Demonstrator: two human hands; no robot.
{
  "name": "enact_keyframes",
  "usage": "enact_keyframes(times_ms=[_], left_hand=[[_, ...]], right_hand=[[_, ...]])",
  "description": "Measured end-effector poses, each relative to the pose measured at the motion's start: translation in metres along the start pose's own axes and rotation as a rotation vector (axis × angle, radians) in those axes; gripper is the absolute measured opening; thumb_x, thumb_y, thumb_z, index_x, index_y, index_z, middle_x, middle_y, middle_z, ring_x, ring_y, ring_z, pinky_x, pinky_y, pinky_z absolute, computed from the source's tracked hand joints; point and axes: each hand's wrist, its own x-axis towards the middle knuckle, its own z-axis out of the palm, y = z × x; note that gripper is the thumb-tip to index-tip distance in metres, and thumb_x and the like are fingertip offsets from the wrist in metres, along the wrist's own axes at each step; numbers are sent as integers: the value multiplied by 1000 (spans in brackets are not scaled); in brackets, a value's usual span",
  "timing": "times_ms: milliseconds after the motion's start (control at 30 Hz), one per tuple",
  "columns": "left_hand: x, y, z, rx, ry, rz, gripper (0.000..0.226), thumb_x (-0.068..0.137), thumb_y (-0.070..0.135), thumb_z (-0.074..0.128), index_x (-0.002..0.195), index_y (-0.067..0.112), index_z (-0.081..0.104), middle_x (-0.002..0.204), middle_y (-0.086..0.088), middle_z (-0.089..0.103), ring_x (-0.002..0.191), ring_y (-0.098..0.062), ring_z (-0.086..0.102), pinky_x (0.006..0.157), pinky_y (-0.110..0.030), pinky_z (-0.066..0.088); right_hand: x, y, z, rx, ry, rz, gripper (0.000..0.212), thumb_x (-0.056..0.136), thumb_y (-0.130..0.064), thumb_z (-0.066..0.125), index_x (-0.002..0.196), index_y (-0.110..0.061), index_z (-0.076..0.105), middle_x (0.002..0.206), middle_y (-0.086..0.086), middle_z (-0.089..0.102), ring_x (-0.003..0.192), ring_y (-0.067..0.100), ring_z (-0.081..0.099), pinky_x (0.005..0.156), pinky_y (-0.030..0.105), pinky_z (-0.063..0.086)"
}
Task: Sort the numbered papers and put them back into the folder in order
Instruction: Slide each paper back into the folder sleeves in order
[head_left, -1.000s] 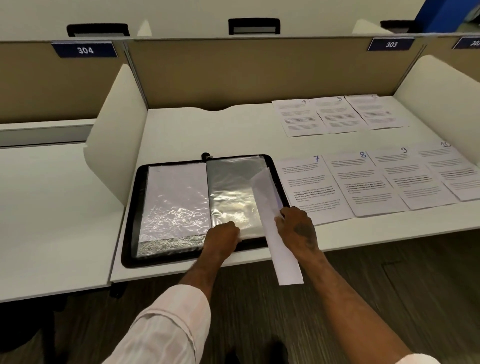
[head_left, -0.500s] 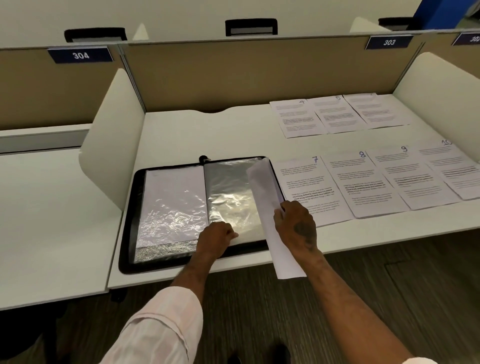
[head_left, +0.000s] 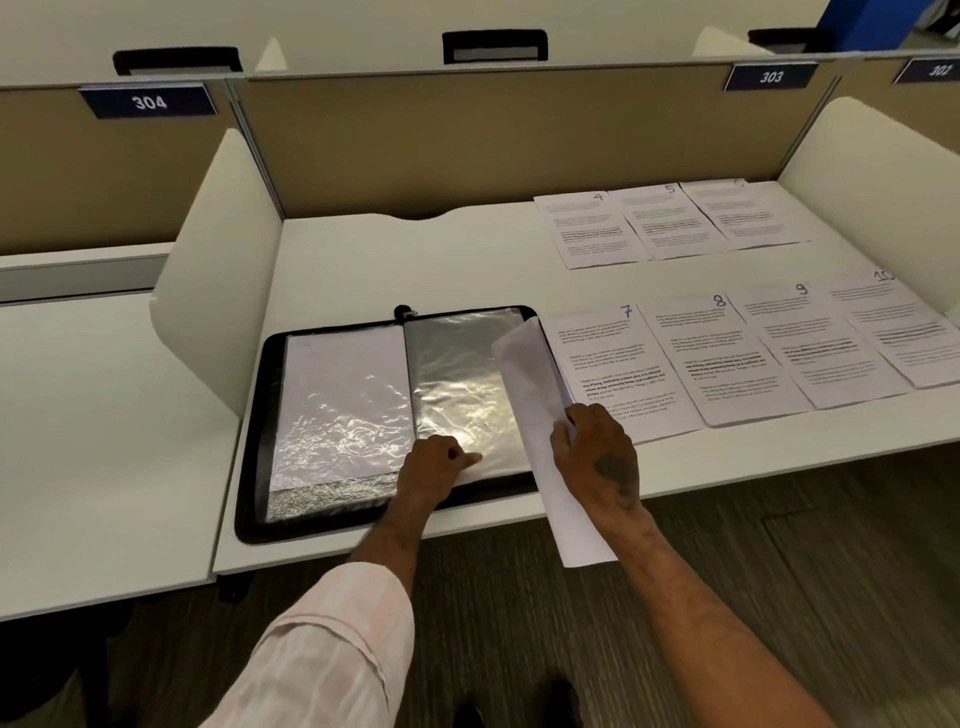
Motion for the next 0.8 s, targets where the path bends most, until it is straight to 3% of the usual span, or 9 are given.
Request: enact_keyframes(times_ms=[133, 200, 267, 333, 467, 667, 800], left_hand=[[0, -6, 0, -79, -62, 39, 32, 98, 35, 55, 80, 11, 65, 84, -7, 65, 81, -26, 61, 71, -33, 43], [-2, -9, 1, -102, -76, 55, 12, 95, 18, 58, 89, 14, 67, 94, -4, 67, 88, -22, 62, 75, -29, 46], [-4, -10, 2, -82, -72, 84, 16, 87, 4, 59, 94, 16, 67, 97, -2, 66, 91, -20, 62, 79, -29, 50], [-5, -8, 4, 39, -69, 138, 20, 87, 6, 58, 101, 17, 68, 101, -2, 64, 95, -20, 61, 83, -34, 51], [-6, -3, 7, 298, -64, 240, 19, 98, 28, 53, 110, 23, 66, 107, -1, 59, 100, -20, 59, 81, -36, 48], [5, 9, 0, 4, -77, 5, 25, 94, 31, 60, 93, 11, 75, 100, -9, 72, 94, -25, 66, 73, -27, 43], [5, 15, -6, 17, -77, -60, 30, 100, 22, 51, 115, 3, 68, 121, -16, 66, 112, -32, 61, 80, -26, 40]], right_hand=[[-6, 8, -2, -17, 8, 23, 25, 98, -28, 51, 108, -9, 62, 102, 7, 65, 88, 22, 64, 73, 24, 42], [-7, 10, -3, -12, 22, 25, 24, 97, -27, 53, 107, -8, 63, 102, 8, 66, 88, 22, 64, 73, 25, 43], [-6, 8, -3, -7, 31, 28, 23, 97, -27, 53, 106, -8, 63, 100, 8, 65, 87, 22, 63, 72, 24, 42], [-5, 5, -3, 6, 40, 33, 22, 96, -26, 54, 105, -8, 63, 98, 8, 65, 85, 22, 63, 71, 24, 41], [-8, -3, -1, 60, 68, -49, 18, 92, -20, 61, 105, -8, 64, 95, 8, 65, 80, 21, 64, 68, 23, 45], [-37, -17, 9, 91, -5, -326, 24, 86, -6, 66, 110, -9, 64, 97, 6, 65, 72, 18, 64, 60, 24, 55], [-58, -21, 14, -56, -92, -488, 53, 70, 0, 73, 122, -9, 63, 116, 7, 66, 75, 17, 63, 56, 24, 55]])
